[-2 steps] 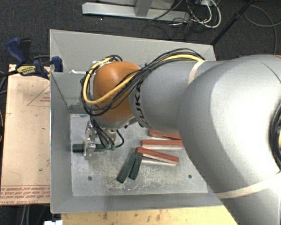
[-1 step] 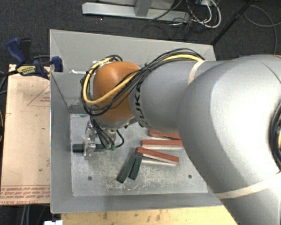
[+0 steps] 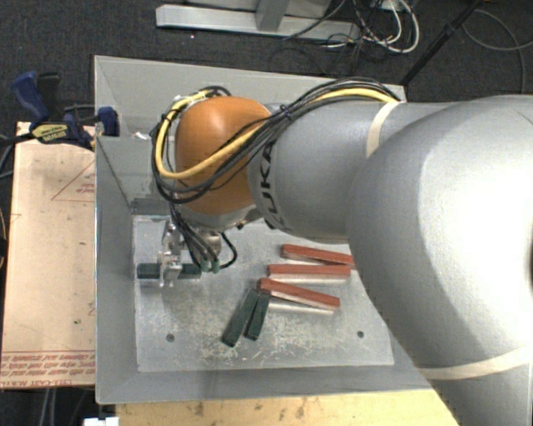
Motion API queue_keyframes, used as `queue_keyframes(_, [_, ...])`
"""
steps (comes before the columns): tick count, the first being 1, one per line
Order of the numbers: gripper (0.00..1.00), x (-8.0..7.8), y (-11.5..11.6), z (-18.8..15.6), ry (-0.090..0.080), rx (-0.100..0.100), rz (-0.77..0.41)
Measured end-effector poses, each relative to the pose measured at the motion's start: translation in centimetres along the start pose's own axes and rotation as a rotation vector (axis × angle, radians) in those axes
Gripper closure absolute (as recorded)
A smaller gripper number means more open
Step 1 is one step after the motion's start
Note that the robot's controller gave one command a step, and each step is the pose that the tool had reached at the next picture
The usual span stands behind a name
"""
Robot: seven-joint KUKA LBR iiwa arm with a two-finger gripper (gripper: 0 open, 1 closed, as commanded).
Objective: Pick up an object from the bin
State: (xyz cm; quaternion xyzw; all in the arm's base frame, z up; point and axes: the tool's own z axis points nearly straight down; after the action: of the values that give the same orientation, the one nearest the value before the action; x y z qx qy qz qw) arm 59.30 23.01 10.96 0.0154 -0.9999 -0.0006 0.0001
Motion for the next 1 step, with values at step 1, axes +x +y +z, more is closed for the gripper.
queue_keyframes(1, [1.00, 0.32, 0.56, -7.19, 0.002, 0.001, -0.021])
